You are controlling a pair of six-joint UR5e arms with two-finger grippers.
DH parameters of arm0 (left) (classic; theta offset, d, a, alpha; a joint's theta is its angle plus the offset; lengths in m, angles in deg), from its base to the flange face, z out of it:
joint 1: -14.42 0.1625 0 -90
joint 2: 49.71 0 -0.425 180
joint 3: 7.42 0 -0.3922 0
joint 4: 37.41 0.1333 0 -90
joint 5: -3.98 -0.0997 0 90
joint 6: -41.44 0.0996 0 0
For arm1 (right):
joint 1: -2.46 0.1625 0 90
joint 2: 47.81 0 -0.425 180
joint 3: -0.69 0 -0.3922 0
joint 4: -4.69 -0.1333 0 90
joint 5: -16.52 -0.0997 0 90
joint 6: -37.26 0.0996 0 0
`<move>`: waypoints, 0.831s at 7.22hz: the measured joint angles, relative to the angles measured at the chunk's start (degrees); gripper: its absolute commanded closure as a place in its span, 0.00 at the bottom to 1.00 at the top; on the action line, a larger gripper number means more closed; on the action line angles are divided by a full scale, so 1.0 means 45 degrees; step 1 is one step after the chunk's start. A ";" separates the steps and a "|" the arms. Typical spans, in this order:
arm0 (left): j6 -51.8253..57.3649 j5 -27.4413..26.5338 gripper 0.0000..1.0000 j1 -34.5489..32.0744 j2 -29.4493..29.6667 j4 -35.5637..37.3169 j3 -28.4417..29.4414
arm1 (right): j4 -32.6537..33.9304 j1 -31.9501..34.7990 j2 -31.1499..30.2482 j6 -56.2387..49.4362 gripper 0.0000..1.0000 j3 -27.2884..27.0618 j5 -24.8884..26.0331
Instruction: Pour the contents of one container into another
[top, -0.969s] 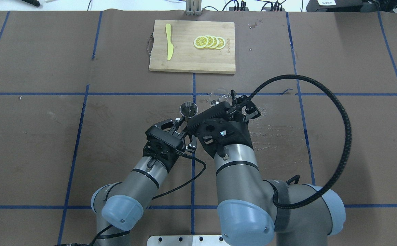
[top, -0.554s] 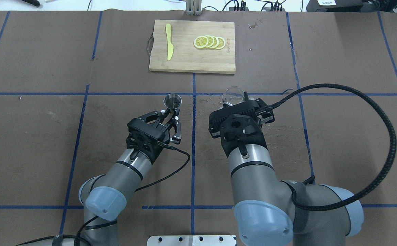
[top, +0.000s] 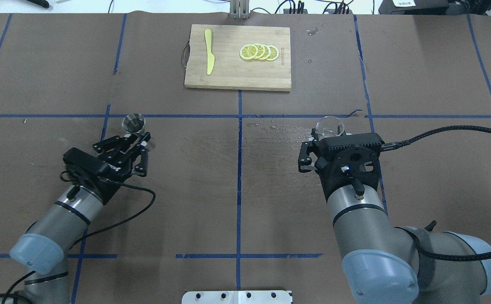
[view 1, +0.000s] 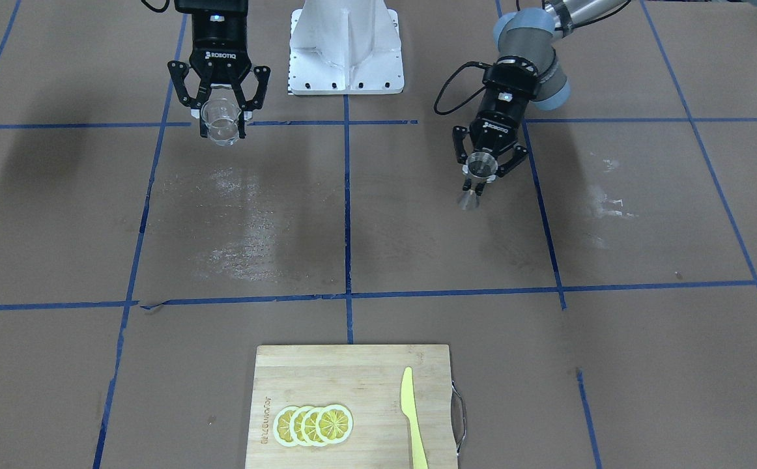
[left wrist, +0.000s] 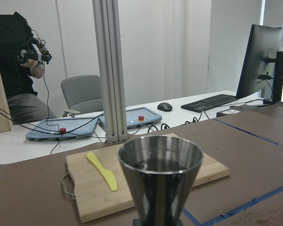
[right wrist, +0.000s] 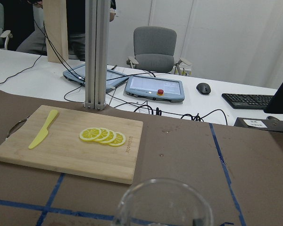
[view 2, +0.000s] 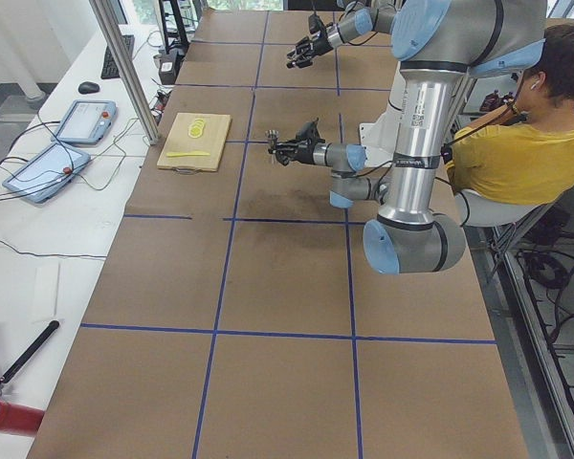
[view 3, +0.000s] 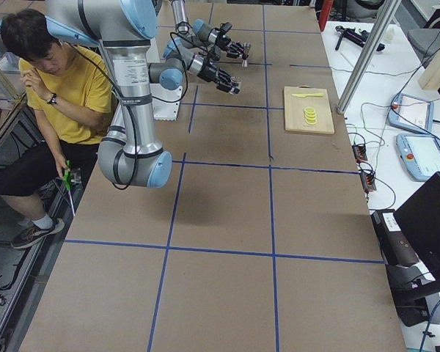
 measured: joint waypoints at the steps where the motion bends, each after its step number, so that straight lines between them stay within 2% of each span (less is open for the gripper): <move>1: -0.0004 -0.0028 1.00 -0.0005 -0.1161 -0.1006 -0.0038 | -0.1594 -0.0002 -0.0946 0.0056 1.00 0.0019 -0.0154; 2: -0.0058 -0.0063 1.00 -0.0010 -0.2197 -0.1772 -0.0060 | -0.2889 0.0013 -0.1727 0.0035 1.00 0.0034 -0.0432; 3: -0.0159 -0.0142 1.00 -0.0014 -0.3130 -0.2542 0.0036 | -0.3488 0.0040 -0.2258 -0.0016 1.00 0.0049 -0.0615; 6: -0.0448 -0.1025 1.00 -0.0003 -0.4550 -0.6299 0.1768 | -0.3844 0.0186 -0.2825 -0.0084 1.00 0.0141 -0.0747</move>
